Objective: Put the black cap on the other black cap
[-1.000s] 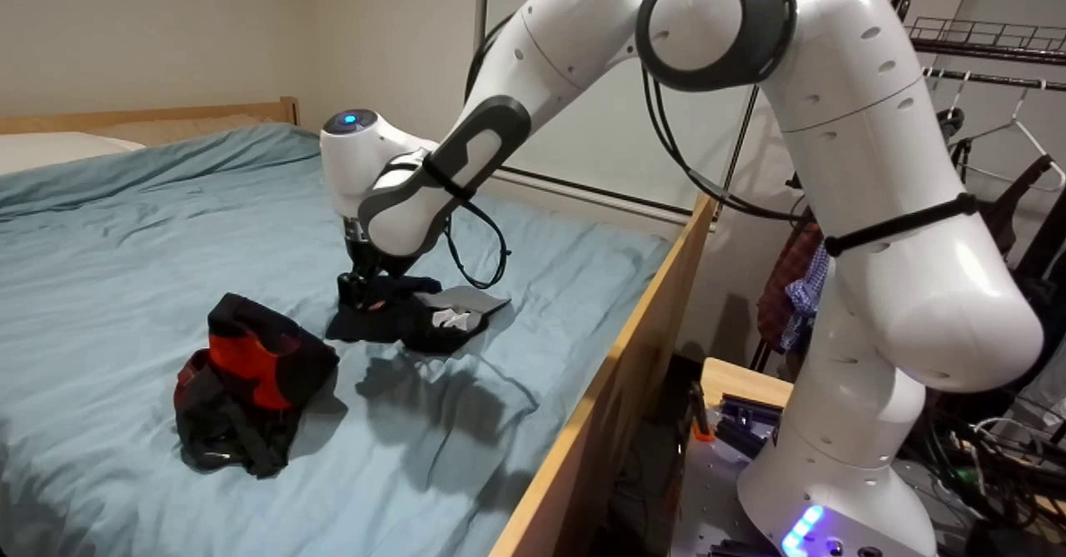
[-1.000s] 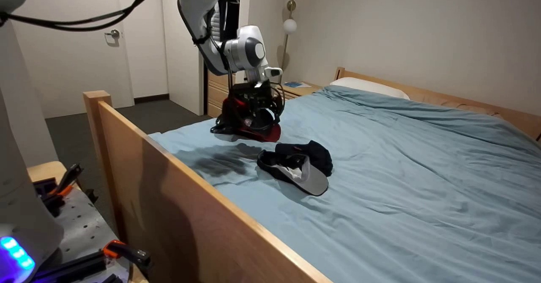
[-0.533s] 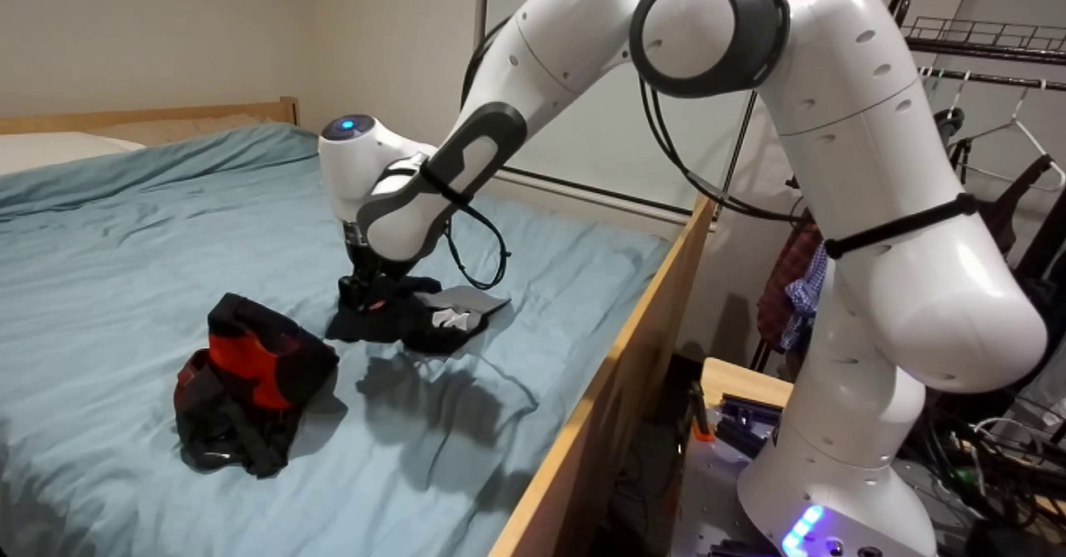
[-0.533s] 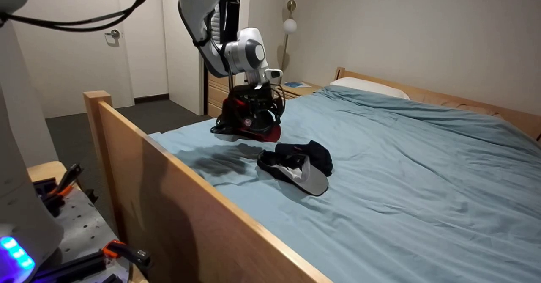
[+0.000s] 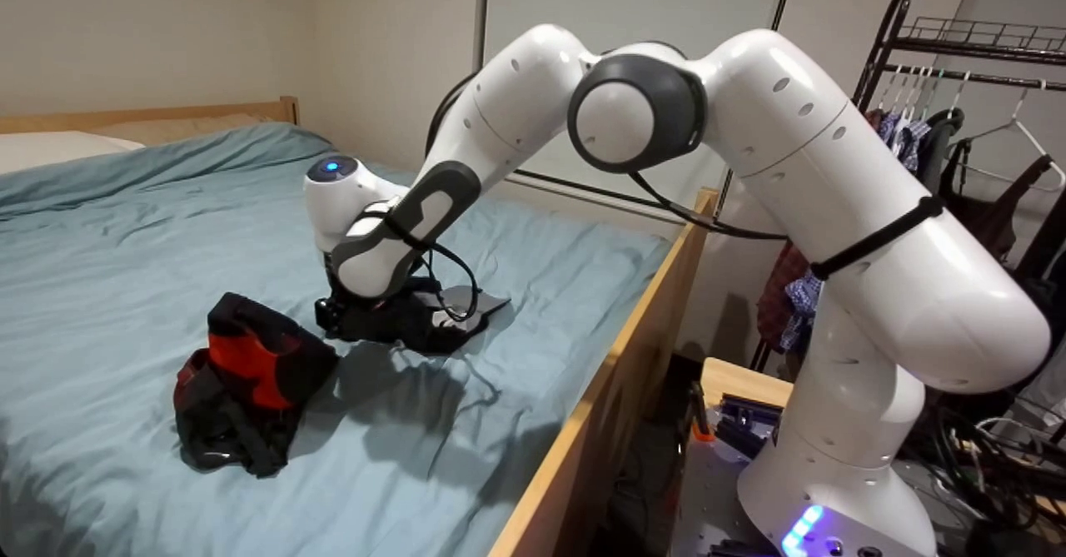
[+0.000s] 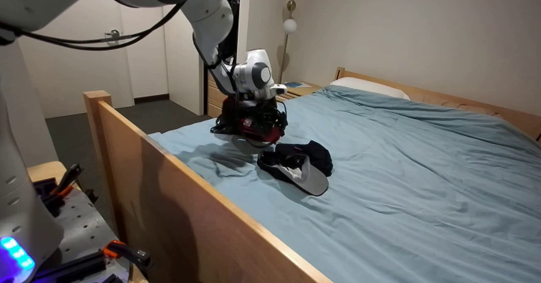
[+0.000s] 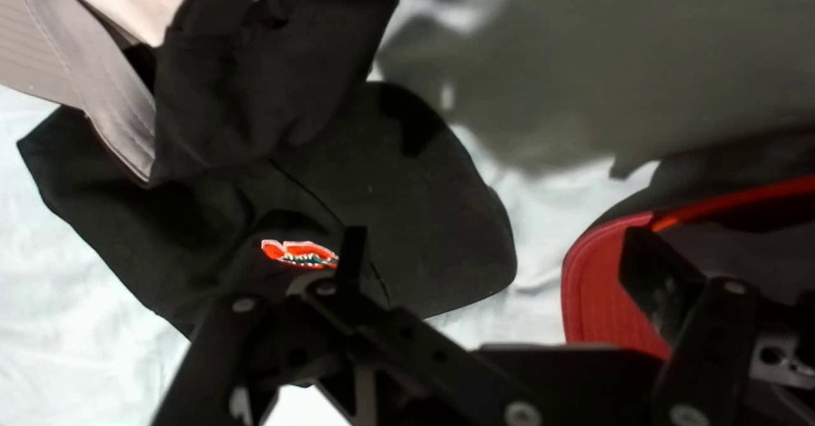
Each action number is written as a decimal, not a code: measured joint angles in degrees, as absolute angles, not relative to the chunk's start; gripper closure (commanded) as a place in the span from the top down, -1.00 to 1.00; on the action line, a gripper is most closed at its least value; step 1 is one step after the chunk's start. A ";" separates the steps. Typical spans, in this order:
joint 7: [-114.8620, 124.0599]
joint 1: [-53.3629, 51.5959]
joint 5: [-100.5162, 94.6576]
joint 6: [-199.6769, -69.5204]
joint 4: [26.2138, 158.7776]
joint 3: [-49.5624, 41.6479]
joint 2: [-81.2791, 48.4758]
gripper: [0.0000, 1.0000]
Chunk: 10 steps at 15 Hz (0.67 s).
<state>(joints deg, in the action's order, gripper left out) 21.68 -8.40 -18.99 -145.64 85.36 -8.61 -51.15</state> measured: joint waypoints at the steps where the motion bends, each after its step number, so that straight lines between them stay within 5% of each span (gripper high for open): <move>1: 22.21 -9.10 -18.99 -146.09 83.32 -9.87 -52.99 1.00; 10: 28.16 -14.83 -19.05 -145.63 69.47 -20.08 -65.73 1.00</move>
<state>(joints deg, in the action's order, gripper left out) 28.16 -14.83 -19.05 -145.63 69.47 -20.08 -65.73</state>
